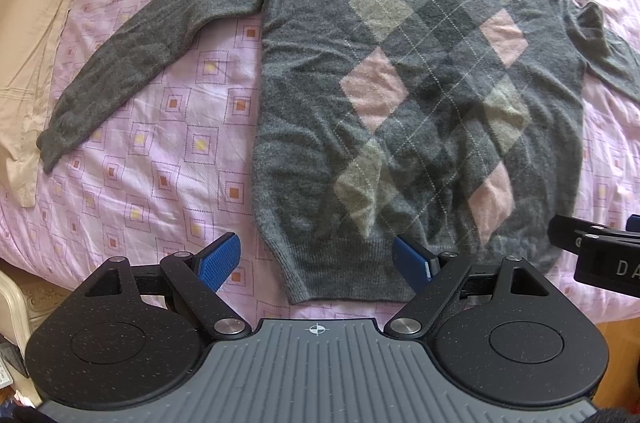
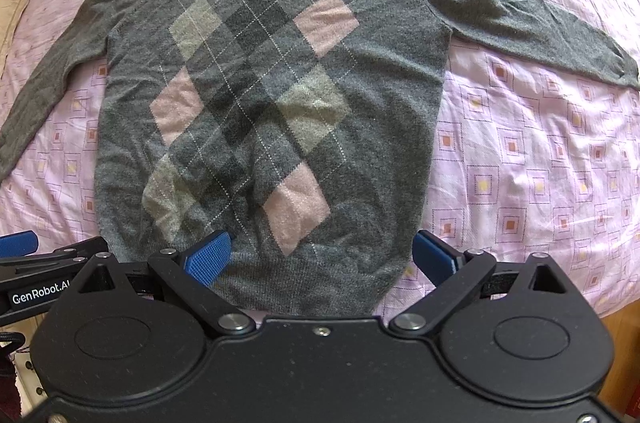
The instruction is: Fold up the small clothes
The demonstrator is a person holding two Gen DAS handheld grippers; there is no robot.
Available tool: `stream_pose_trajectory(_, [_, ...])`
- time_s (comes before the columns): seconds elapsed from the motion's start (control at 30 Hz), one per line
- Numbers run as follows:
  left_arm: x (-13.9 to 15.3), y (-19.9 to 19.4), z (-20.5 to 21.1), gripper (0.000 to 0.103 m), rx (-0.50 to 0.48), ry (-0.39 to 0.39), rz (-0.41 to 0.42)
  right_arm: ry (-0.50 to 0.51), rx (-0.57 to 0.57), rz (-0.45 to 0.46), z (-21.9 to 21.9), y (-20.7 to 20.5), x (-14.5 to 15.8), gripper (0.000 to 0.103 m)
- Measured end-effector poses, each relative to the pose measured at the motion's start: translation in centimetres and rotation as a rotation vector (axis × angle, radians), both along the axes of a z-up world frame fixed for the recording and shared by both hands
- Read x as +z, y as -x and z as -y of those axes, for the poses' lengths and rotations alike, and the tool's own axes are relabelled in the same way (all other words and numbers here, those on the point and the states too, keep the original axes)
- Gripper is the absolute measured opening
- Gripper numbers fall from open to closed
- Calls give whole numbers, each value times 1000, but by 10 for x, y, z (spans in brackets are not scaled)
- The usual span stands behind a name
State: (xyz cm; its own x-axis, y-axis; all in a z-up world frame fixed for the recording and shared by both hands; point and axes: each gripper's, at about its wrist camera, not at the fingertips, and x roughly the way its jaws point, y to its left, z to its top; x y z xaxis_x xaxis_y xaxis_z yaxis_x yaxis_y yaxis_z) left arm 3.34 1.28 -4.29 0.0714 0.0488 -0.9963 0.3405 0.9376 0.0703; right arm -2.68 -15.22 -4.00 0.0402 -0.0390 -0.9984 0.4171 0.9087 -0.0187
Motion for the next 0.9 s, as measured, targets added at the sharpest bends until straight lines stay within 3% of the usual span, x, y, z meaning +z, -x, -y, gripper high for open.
stream_pose_trajectory(0.6, [-14, -34, -13, 83, -42, 13, -29, 9, -41, -16, -18, -26, -10, 97])
stream_pose_trajectory(0.77, [-17, -44, -10, 83, -61, 9, -22, -16, -62, 22, -14, -29, -11, 94])
stream_pose_trajectory(0.9, [-10, -49, -4, 82, -78, 19, 43, -52, -90, 94, -3, -28, -10, 87])
